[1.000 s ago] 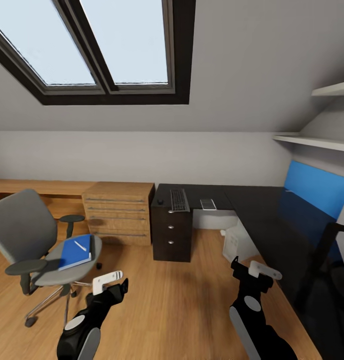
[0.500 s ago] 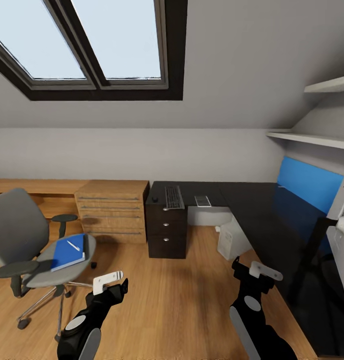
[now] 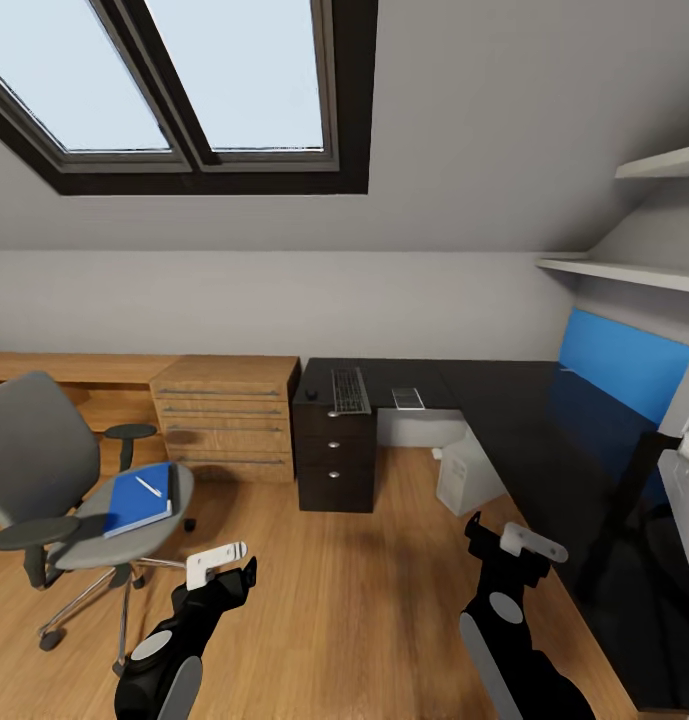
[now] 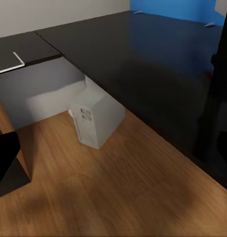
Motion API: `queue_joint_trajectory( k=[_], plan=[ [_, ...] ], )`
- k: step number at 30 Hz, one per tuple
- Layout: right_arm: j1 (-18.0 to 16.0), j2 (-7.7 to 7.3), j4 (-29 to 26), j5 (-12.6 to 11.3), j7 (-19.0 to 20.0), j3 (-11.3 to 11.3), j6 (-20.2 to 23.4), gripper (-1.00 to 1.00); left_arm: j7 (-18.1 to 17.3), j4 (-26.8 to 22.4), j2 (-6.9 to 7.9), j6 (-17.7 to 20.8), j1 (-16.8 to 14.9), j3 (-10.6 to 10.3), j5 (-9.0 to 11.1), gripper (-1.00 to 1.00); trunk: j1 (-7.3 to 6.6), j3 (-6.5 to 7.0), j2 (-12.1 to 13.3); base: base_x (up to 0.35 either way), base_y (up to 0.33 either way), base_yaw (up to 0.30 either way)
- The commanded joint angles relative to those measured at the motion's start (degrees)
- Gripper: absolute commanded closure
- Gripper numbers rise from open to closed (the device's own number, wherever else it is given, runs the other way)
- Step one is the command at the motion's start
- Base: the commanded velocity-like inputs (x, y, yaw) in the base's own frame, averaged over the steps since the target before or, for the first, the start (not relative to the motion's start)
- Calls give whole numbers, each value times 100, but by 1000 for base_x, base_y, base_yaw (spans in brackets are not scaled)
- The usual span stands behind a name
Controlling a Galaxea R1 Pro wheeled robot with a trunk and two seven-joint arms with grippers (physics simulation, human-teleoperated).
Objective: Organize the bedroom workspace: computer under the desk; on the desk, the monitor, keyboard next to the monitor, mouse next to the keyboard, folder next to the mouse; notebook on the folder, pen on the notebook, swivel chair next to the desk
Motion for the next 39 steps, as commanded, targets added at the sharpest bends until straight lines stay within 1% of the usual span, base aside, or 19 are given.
queue_joint_trajectory(
  k=[1,3,11,18,25,39],
  plan=[
    [-5,-2,-9,-13,-35,9,44,-100,55,-8,1,15,-5,-7,60,-100,0,-9,-5,0,0,3],
    [-5,-2,-9,-16,-35,12,-26,-100,55,-3,-1,16,-5,-10,60,-100,0,-10,-5,0,0,2],
    [-5,-4,-5,-2,-41,12,-67,-100,48,1,2,22,-5,-15,60,-100,0,-11,-5,0,-5,0],
    [-5,-10,13,8,-31,14,-73,-100,46,-7,3,28,-5,-16,60,-100,0,-11,-5,0,-243,-17],
    [-5,-11,17,1,-26,6,-74,-100,46,-8,3,36,-5,-16,60,-100,0,-11,-5,0,-244,-198],
    [-5,-11,26,-13,-26,5,-74,-100,48,-8,3,18,-5,-16,59,-100,0,-11,-5,0,-25,-260]
  ],
)
